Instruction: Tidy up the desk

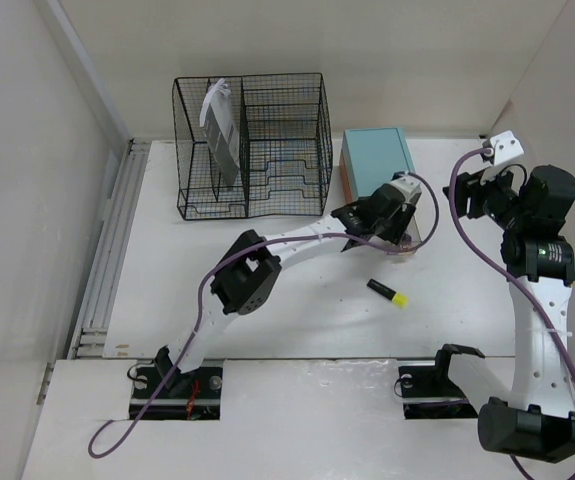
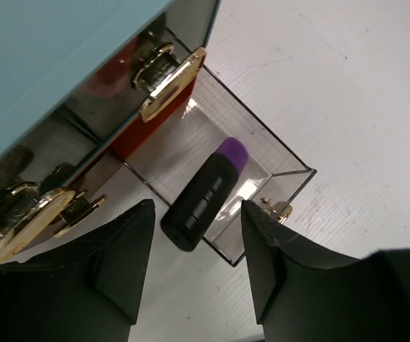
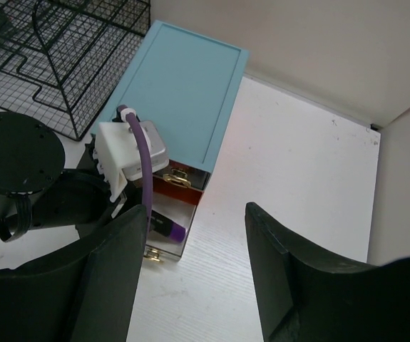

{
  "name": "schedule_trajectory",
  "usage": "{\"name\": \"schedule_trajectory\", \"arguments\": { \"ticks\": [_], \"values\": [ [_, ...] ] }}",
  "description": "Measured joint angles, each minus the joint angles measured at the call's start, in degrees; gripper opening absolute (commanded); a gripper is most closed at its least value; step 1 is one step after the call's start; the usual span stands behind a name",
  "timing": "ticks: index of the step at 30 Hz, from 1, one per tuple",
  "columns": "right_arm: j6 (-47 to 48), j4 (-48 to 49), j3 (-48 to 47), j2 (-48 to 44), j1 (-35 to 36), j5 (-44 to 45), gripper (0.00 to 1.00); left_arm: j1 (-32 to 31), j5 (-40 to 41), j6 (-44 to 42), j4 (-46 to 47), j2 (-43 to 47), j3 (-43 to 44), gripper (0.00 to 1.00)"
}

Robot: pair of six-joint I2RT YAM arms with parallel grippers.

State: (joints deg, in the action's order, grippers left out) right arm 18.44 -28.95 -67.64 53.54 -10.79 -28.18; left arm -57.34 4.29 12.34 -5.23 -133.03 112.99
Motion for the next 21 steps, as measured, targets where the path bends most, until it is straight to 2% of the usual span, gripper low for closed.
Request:
{"name": "schedule_trajectory", "arguments": {
  "ticks": [6,9,13,16,17,19,21],
  "values": [
    [0.1,0.0,0.2,0.1,0.0,0.1,0.63,0.7,0.1,0.2,0.0,0.1,0.1,0.5],
    [1.0,0.1,0.6,0.1,0.0,-0.1,0.61,0.5,0.5,0.2,1.2,2.6,-3.6,0.45],
    [7.5,-1.5,1.2,0.6,0.0,-3.7,0.57,-0.4,1.6,0.2,2.8,11.3,-13.2,0.25],
    [13.0,-3.7,2.5,0.8,0.0,-8.5,0.54,-1.2,2.0,0.4,6.5,21.6,-22.9,0.17],
    [14.3,-4.3,3.0,0.7,0.0,-9.9,0.51,-1.6,1.9,0.5,7.6,24.9,-25.6,0.13],
    [16.3,-5.8,3.7,0.6,0.0,-12.1,0.34,-2.0,2.1,1.2,9.9,30.2,-29.3,0.0],
    [18.4,-7.6,3.7,0.4,0.3,-13.6,0.21,-2.1,2.7,2.2,13.6,35.3,-34.7,0.0]
  ]
}}
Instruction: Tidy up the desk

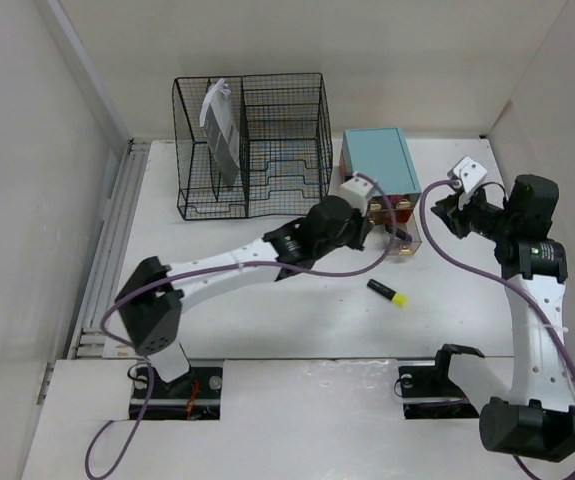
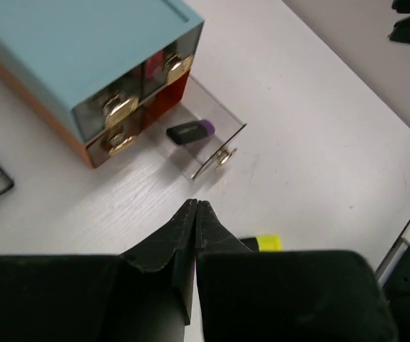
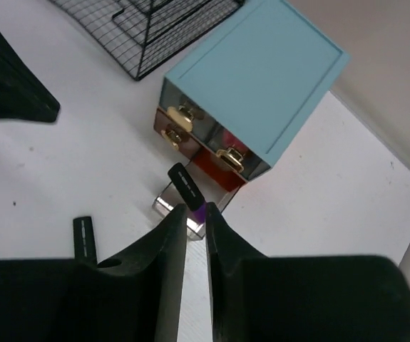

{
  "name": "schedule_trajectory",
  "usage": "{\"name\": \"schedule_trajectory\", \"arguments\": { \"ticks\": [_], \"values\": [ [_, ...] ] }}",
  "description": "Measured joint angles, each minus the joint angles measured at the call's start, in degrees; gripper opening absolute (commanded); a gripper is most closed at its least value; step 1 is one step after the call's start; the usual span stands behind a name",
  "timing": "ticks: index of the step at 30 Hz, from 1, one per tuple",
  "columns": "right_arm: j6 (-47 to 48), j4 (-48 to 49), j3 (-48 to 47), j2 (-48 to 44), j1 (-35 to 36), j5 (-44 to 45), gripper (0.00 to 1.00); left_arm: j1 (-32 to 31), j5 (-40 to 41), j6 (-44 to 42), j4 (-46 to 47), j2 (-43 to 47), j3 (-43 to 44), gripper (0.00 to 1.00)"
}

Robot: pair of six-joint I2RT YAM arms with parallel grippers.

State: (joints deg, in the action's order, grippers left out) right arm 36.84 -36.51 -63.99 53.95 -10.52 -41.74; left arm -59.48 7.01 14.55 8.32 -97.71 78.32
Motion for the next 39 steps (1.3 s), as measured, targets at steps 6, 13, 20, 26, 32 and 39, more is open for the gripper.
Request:
{"name": "schedule_trajectory", "arguments": {
  "ticks": [6,13,20,26,32,39],
  "values": [
    [7.8,-6.0,0.3,2.0,14.5,4.4,0.5,0.5,3.1,4.8,3.6,15.9,-22.6,0.02],
    [8.3,-6.5,7.8,10.6,35.8,24.2,0.61,0.9,5.0,11.5,4.4,29.5,-39.4,0.24],
    [6.9,-7.1,8.4,20.2,39.1,36.7,0.68,0.3,6.4,16.1,4.3,37.8,-47.0,0.44],
    [5.9,-7.6,8.3,26.4,40.5,40.9,0.7,-0.2,6.8,17.5,5.6,43.6,-50.4,0.5],
    [4.9,-7.4,8.3,31.4,42.5,42.8,0.74,-0.2,5.6,17.4,7.8,50.4,-55.3,0.52],
    [3.8,-6.4,8.3,35.3,42.9,43.1,0.74,-0.2,4.7,17.2,8.8,56.5,-57.8,0.52]
  ]
}}
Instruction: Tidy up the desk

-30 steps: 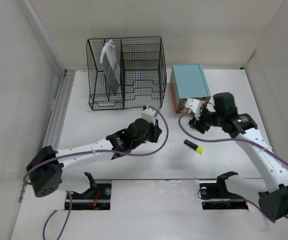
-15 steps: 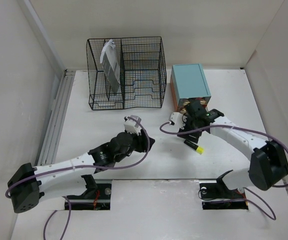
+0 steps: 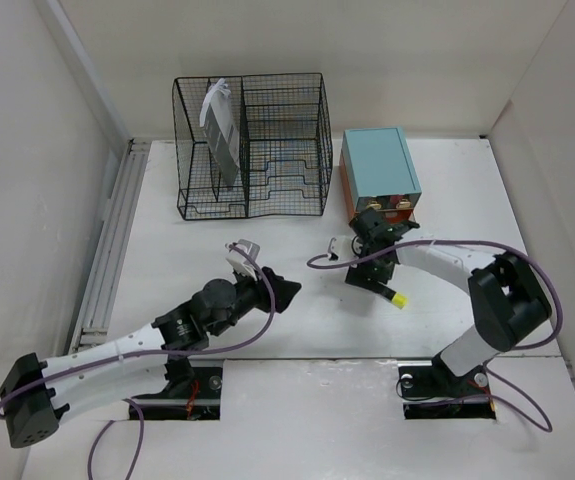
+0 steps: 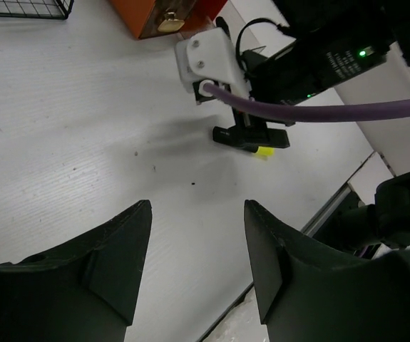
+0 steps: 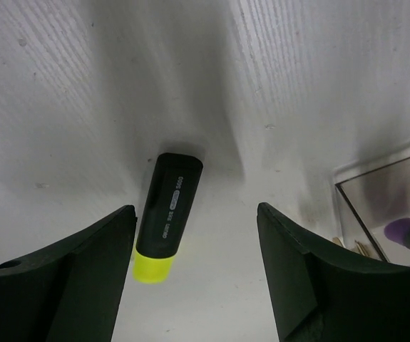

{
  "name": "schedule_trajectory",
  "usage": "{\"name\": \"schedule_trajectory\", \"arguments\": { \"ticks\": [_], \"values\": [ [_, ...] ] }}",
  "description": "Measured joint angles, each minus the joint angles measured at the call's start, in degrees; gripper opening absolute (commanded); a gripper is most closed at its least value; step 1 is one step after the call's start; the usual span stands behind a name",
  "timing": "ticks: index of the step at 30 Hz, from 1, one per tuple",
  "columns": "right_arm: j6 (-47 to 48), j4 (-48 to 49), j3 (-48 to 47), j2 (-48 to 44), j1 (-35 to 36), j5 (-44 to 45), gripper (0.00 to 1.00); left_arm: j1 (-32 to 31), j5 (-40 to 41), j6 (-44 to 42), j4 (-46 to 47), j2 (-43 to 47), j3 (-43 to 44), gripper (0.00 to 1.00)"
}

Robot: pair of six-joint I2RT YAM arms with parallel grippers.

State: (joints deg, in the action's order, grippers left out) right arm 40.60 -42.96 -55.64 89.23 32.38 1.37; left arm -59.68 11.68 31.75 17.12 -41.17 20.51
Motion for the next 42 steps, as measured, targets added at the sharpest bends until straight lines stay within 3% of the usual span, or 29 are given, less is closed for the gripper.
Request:
{"name": "schedule_trajectory", "arguments": {
  "ticks": [8,13,16,17,21,31,36,42],
  "values": [
    [-2.8,0.2,0.0,4.6,1.4,0.3,0.73,0.0,-0.4,-0.5,-0.5,2.4,-0.3,0.52],
    [-4.8,0.0,-0.5,6.0,1.8,0.3,0.62,0.0,-0.5,-0.9,-0.8,4.1,-0.3,0.52],
    [-5.8,-1.0,-1.4,7.2,2.0,0.2,0.38,0.0,-0.5,-1.0,-1.5,5.1,-0.3,0.52],
    [-6.5,-1.3,-1.7,7.6,2.2,0.1,0.24,0.0,-0.5,-1.1,-1.7,5.4,-0.3,0.52],
    [-7.1,-1.8,-2.3,8.0,2.3,0.4,0.07,0.0,-0.5,-1.1,-2.2,6.7,-0.3,0.52],
    [-8.0,-1.1,-6.6,1.7,0.8,-2.5,0.05,0.0,-0.5,-1.7,-3.3,6.7,-0.4,0.53],
    [-8.1,3.4,-13.6,-6.1,-5.3,-4.8,0.05,0.0,-0.7,-2.1,-3.3,5.5,-0.4,0.53],
    [-7.6,9.2,-15.6,-10.5,-13.8,-6.3,0.05,0.0,-0.8,-2.5,-3.2,4.4,-0.4,0.53]
  ]
}}
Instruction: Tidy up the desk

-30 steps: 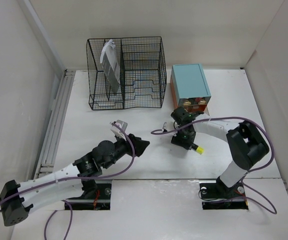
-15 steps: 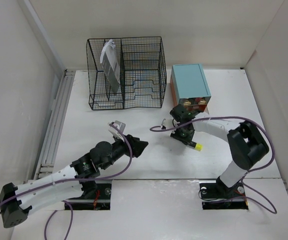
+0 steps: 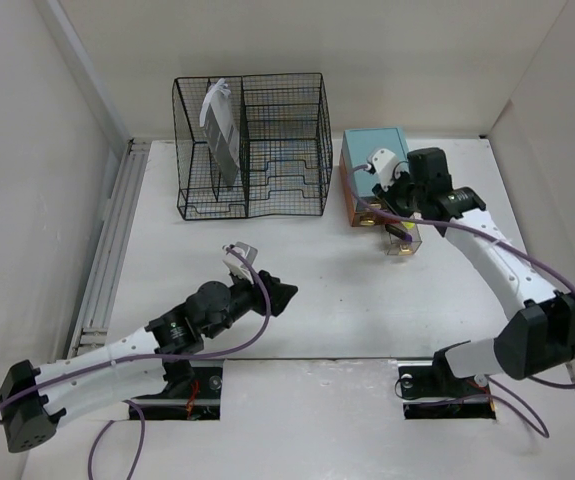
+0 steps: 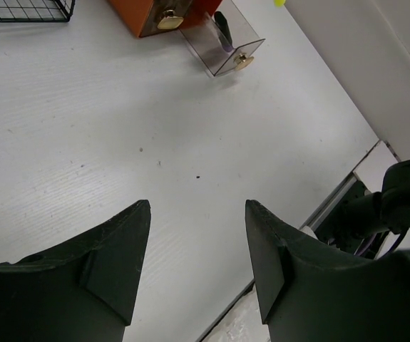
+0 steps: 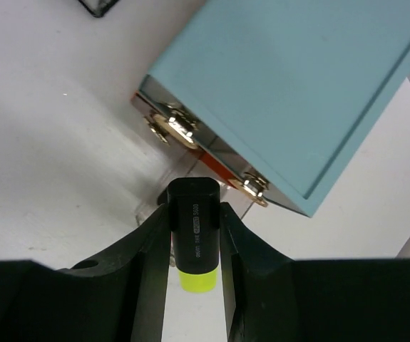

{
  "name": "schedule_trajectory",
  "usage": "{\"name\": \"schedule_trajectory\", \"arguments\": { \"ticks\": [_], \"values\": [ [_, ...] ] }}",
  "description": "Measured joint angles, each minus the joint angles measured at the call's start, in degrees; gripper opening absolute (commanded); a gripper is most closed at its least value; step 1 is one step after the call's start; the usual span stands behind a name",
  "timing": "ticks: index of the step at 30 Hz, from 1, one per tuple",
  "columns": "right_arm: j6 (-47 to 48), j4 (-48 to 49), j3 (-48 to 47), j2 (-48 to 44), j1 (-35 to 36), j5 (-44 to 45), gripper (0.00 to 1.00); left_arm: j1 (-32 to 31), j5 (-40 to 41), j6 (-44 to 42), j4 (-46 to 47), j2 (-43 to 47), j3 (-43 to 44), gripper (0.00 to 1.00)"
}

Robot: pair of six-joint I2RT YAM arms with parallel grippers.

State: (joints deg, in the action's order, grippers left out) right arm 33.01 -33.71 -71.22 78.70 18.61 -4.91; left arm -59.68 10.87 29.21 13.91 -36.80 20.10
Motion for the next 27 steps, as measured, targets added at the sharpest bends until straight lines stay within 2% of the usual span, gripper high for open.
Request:
{"name": "schedule_trajectory", "arguments": {
  "ticks": [10,20,23,24,27],
  "values": [
    [4.0,0.5,-0.7,8.4,-8.3,-4.7,0.07,0.0,-0.4,-0.2,0.0,-1.3,0.0,0.53],
    [6.0,-1.1,-0.7,9.6,-9.9,-7.0,0.15,0.0,-0.4,-0.2,0.9,-3.0,0.0,0.53],
    [6.2,-1.9,-0.7,10.7,-10.0,-7.2,0.26,0.0,-0.4,-0.2,0.9,-3.0,0.0,0.53],
    [6.2,-2.1,-0.7,11.0,-10.0,-7.3,0.38,0.0,-0.4,-0.2,0.9,-3.0,0.0,0.53],
    [6.3,-2.4,-0.7,11.5,-10.0,-7.5,0.48,0.0,-0.4,-0.2,1.0,-3.0,0.0,0.53]
  ]
}}
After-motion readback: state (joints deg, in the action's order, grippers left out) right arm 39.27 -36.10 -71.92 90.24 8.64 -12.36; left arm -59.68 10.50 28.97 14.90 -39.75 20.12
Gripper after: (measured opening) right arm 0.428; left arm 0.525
